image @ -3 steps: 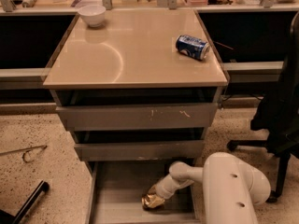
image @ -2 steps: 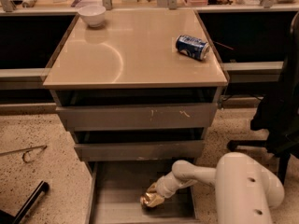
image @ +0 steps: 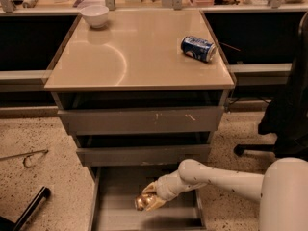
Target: Pick orange can from bottom drawer and place on counter
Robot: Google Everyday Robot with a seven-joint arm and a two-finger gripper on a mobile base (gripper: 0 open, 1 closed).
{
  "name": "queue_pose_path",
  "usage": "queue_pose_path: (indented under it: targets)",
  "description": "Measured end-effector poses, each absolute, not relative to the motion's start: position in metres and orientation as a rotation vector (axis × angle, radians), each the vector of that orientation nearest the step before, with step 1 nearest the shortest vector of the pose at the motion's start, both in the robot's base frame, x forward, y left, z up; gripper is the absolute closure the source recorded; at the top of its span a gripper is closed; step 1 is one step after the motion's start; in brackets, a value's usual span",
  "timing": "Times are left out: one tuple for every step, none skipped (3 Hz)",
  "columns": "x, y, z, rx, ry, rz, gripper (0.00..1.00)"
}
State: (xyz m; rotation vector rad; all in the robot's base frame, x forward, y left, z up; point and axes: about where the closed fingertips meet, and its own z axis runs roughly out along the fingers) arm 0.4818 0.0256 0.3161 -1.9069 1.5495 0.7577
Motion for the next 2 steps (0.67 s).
queue_pose_path:
  targets:
    - [0.482,0.026,0.324,-1.899,1.538,0.756,1.0]
    - [0.486,0.028,0.377,-1.864,1.48,0.705,1.0]
